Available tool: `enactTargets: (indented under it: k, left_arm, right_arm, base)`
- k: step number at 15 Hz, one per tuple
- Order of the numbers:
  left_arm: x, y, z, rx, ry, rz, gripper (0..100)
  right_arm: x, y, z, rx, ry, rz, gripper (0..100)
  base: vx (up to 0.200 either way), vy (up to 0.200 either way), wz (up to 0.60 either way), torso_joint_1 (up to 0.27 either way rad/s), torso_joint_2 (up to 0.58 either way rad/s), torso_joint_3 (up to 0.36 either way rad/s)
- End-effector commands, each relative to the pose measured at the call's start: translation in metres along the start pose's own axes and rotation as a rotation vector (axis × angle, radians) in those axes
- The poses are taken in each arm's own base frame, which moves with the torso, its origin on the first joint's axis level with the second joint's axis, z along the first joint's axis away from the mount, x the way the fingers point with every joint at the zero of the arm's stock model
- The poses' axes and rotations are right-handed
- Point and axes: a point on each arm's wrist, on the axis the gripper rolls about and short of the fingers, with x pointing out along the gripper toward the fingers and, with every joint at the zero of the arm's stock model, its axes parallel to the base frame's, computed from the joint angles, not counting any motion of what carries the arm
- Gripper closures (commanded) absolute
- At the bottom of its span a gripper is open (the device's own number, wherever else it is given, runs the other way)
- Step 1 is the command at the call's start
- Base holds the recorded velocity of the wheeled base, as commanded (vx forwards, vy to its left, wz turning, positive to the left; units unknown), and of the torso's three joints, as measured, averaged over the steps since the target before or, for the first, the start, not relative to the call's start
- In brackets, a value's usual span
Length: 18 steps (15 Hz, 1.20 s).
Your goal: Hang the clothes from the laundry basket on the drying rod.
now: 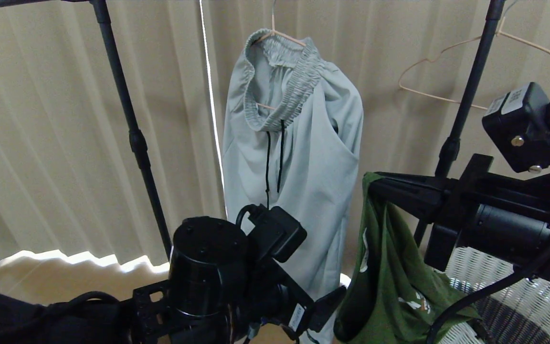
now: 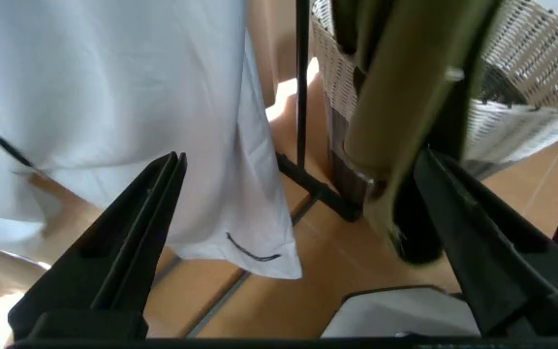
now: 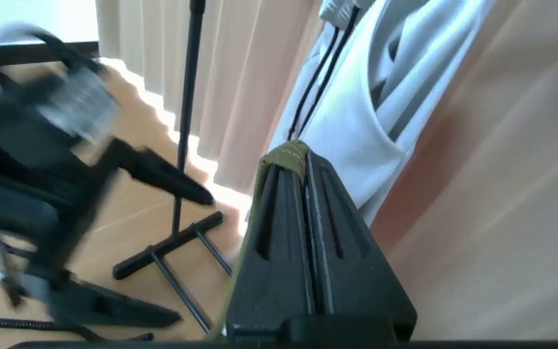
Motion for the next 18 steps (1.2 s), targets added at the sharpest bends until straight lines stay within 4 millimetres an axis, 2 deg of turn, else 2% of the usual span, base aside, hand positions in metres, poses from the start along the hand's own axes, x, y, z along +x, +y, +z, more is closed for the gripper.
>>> enactTargets:
  k: [1,3,8,12,13,17,18]
  left_arm:
    - [0.015,-0.001,-0.007,-0.020,0.031,-0.001,0]
    - [0.020,-0.002,-0.004,-0.053,0.022,-0.003,0]
    - [0.017,-0.008,-0.006,-0.059,0.029,-0.024,0]
    - [-0.011,-0.007,-0.020,-0.056,0.072,-0.031,0]
    - [-0.010,-0.008,-0.020,-0.059,0.071,-0.036,0]
    - [0.017,-0.012,-0.013,-0.120,0.055,-0.041,0]
    - [0.024,-0.012,-0.017,-0.119,0.071,-0.040,0]
  right_arm:
    - [-0.001,0.000,0.000,-0.001,-0.003,0.001,100]
    - [-0.005,0.001,0.002,0.000,-0.018,0.004,100]
    - [-0.007,0.001,-0.001,0.004,-0.010,0.005,100]
    - [-0.007,0.001,0.000,0.033,-0.015,0.006,100]
    - [-0.007,0.003,0.001,0.032,-0.018,0.013,100]
    - [-0.013,0.006,0.008,0.036,-0.057,0.080,100]
    - [-0.016,0.006,0.010,0.048,-0.073,0.097,100]
  base:
    - [0.000,0.000,0.00,0.000,0.00,0.000]
    - [0.000,0.000,0.00,0.000,0.00,0.000]
    - [0.000,0.000,0.00,0.000,0.00,0.000]
    - [0.000,0.000,0.00,0.000,0.00,0.000]
    - [0.000,0.000,0.00,0.000,0.00,0.000]
    - [0.000,0.000,0.00,0.000,0.00,0.000]
    - [0.000,0.000,0.00,0.000,0.00,0.000]
